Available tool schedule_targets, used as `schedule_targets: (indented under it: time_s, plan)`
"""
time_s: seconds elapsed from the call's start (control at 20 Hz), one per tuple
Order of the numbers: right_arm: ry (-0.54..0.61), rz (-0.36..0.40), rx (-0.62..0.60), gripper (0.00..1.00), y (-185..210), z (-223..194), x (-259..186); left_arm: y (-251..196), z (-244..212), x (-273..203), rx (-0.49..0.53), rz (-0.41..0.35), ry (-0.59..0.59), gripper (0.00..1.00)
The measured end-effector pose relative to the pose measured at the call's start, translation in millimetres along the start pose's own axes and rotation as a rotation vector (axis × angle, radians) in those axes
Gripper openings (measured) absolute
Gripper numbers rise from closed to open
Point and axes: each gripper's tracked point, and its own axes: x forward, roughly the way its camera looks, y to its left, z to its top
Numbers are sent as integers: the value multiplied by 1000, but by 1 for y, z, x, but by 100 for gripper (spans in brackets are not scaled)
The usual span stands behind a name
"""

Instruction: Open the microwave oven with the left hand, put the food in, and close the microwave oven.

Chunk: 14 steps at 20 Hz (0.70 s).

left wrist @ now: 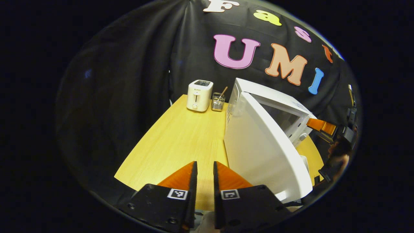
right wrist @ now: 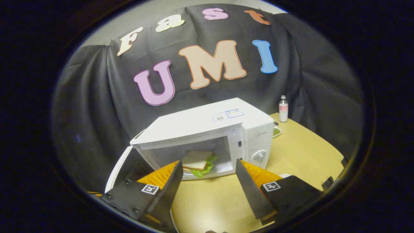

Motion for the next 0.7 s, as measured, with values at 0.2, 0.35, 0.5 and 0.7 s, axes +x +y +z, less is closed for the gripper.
schedule_targets:
  time_s: [0.2, 0.35, 0.5, 0.7]
  plan:
    - [-17, -53, -17, 91, -27, 9, -28, -9, 1, 1, 56, -13, -13, 1]
    - [-30, -92, 3, 91, -52, 17, -44, -23, 0, 0, 134, -46, -18, 1]
    - [-43, -127, 14, 91, -77, 23, -55, -40, -6, 0, 195, -79, -9, 1]
    - [-47, -158, 39, 100, -106, 31, -64, -61, -11, -1, 226, -96, 4, 0]
